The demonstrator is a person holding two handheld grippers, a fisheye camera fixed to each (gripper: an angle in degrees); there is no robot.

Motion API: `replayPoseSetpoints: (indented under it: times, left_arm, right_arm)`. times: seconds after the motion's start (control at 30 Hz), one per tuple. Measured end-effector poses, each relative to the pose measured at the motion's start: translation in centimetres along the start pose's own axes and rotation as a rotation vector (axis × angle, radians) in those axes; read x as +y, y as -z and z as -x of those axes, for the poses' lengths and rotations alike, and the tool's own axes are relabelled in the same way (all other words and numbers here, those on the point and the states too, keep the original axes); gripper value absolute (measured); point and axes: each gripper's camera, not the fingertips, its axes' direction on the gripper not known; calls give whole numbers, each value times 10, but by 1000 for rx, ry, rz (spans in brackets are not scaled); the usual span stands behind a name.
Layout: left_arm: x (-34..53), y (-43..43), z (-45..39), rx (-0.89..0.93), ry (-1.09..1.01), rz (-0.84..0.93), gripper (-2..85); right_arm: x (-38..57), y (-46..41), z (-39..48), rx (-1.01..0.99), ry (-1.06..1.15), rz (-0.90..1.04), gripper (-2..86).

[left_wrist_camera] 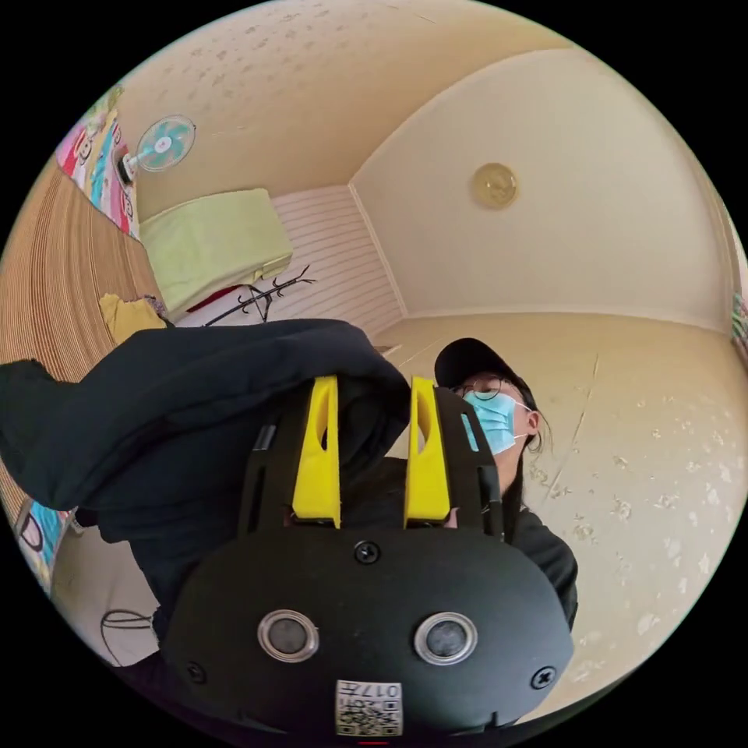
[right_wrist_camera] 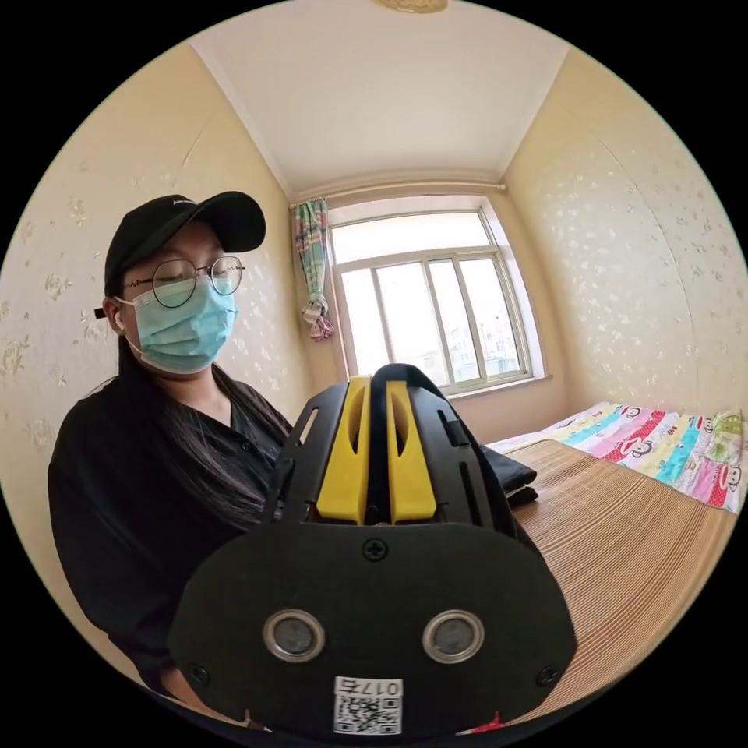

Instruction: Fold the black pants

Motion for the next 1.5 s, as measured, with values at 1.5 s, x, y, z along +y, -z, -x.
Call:
replayPoseSetpoints:
  times: [1.5]
  left_arm:
    - [110,264,371,-705,416,-224,164]
  right_arm:
    - [176,-38,-293,522,-1064,-30,160]
